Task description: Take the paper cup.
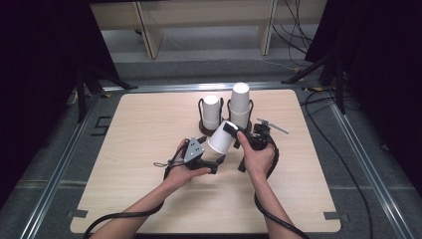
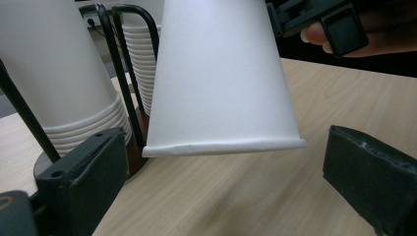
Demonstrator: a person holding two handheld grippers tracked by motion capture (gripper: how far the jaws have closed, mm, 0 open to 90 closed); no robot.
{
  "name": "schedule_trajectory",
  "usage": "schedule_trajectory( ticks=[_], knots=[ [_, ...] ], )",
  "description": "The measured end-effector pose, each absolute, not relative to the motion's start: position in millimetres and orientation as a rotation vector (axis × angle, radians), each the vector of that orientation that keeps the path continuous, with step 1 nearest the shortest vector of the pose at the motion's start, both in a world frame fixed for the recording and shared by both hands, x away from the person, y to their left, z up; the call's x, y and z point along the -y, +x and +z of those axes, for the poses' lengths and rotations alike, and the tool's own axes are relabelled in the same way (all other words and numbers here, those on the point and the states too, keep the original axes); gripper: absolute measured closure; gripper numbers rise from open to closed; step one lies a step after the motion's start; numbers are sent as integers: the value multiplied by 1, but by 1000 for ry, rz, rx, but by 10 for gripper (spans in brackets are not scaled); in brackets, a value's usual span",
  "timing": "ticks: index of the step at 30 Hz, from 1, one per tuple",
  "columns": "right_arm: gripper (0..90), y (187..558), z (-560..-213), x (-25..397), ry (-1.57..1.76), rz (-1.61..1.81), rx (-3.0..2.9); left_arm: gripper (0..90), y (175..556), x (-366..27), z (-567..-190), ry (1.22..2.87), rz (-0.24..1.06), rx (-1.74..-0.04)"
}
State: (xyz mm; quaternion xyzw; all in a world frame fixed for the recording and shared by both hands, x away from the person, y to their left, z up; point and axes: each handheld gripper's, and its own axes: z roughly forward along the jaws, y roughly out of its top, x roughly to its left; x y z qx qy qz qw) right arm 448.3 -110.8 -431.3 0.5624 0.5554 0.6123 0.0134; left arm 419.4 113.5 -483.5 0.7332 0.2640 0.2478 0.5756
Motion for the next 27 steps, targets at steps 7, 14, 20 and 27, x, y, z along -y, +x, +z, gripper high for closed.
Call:
schedule_trajectory(
  ticks=[7, 14, 20, 27],
  knots=[
    [364, 448, -431, 112, 1762, 1917, -1706, 31, 421, -109, -483, 1712, 590, -623],
    [364, 447, -431, 111, 1759, 1935, -1707, 41, 425, -109, -484, 1693, 590, -628],
    [364, 447, -431, 110, 1763, 1947, -1699, 56, 427, -108, -485, 1706, 587, -634],
    [364, 446, -430, 110, 1767, 1957, -1696, 111, 428, -107, -484, 1702, 593, -627]
  ],
)
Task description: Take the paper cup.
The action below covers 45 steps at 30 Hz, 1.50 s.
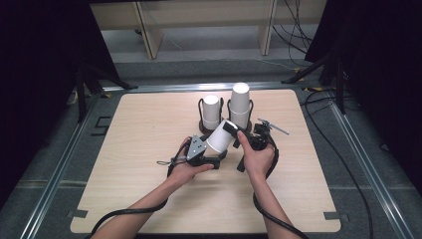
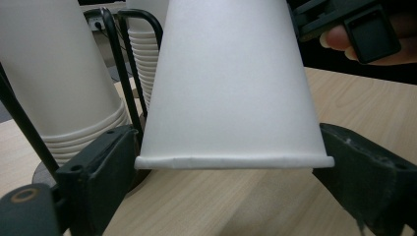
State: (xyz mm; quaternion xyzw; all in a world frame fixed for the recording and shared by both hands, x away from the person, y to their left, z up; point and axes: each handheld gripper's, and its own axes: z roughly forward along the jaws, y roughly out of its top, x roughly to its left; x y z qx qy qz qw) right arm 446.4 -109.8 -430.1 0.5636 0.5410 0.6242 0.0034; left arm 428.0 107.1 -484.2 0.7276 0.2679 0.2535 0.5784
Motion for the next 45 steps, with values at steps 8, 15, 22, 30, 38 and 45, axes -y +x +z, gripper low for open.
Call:
schedule_trajectory(
  ticks=[8, 15, 22, 30, 38, 45],
  knots=[
    [357, 445, -432, 112, 1778, 1963, -1672, 163, 427, -108, -483, 1707, 595, -609],
    [344, 447, -433, 114, 1758, 2024, -1638, 213, 426, -110, -479, 1707, 602, -594],
    [335, 447, -433, 114, 1774, 2031, -1631, 239, 427, -111, -478, 1710, 595, -592],
    [260, 446, -432, 114, 1626, 1928, -1766, 254, 427, -113, -476, 1717, 584, -589],
    [233, 447, -427, 114, 1599, 1916, -1775, 275, 426, -116, -474, 1716, 560, -581],
    [219, 447, -425, 116, 1563, 1932, -1758, 285, 425, -120, -473, 1707, 547, -561]
  ],
)
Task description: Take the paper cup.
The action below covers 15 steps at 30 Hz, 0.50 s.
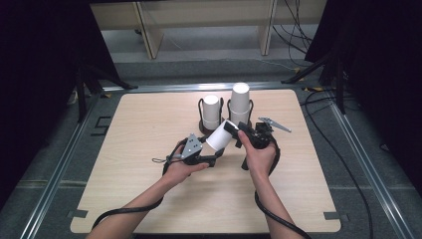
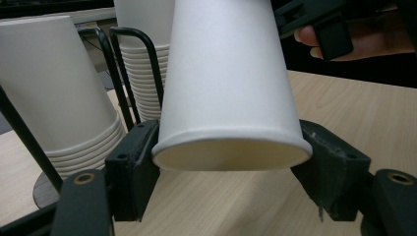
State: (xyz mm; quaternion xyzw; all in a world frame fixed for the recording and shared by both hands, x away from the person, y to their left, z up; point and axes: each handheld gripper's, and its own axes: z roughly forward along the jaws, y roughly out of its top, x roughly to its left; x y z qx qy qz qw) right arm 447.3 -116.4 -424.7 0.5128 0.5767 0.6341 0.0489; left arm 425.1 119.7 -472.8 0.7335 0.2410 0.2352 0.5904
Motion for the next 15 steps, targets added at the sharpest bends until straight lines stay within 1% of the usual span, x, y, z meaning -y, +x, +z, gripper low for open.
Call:
schedule_trajectory(
  ticks=[15],
  knots=[
    [185, 441, -419, 124, 1415, 1944, -1741, 290, 423, -132, -471, 1742, 507, -559]
  ],
)
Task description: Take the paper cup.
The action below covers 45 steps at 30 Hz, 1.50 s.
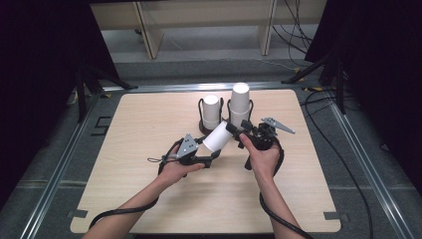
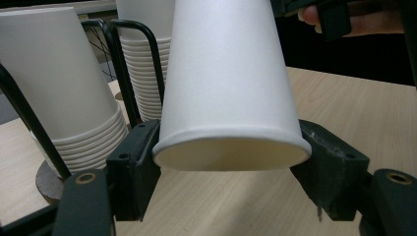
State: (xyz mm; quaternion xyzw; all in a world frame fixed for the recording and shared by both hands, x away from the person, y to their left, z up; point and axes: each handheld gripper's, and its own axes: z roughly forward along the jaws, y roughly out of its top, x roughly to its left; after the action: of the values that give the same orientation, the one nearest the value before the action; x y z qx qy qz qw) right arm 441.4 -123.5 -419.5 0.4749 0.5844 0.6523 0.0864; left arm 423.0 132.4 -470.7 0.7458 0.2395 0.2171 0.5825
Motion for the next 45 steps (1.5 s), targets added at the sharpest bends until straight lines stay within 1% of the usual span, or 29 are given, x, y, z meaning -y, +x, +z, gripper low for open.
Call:
schedule_trajectory(
  ticks=[4, 6, 11, 21, 29, 36, 37, 38, 41, 45],
  knots=[
    [183, 437, -416, 128, 1364, 1948, -1752, 293, 423, -136, -469, 1737, 504, -552],
    [165, 436, -415, 131, 1325, 1934, -1768, 293, 423, -139, -467, 1733, 504, -547],
    [153, 430, -418, 141, 1217, 1843, -1830, 293, 422, -149, -462, 1755, 514, -547],
    [176, 420, -429, 161, 1149, 1767, -1915, 294, 420, -160, -456, 1773, 503, -519],
    [193, 416, -438, 161, 1111, 1777, -2010, 295, 416, -166, -453, 1816, 489, -487],
    [193, 417, -443, 157, 1015, 1772, -2109, 296, 414, -175, -449, 1840, 482, -464],
    [193, 415, -444, 156, 1056, 1783, -2114, 297, 413, -176, -449, 1838, 479, -465],
    [193, 417, -445, 156, 999, 1781, -2112, 297, 413, -177, -448, 1843, 478, -460],
    [194, 413, -446, 155, 997, 1764, -2159, 299, 412, -181, -446, 1873, 476, -436],
    [202, 415, -450, 157, 914, 1748, -2213, 299, 414, -186, -440, 1879, 459, -419]
  ],
)
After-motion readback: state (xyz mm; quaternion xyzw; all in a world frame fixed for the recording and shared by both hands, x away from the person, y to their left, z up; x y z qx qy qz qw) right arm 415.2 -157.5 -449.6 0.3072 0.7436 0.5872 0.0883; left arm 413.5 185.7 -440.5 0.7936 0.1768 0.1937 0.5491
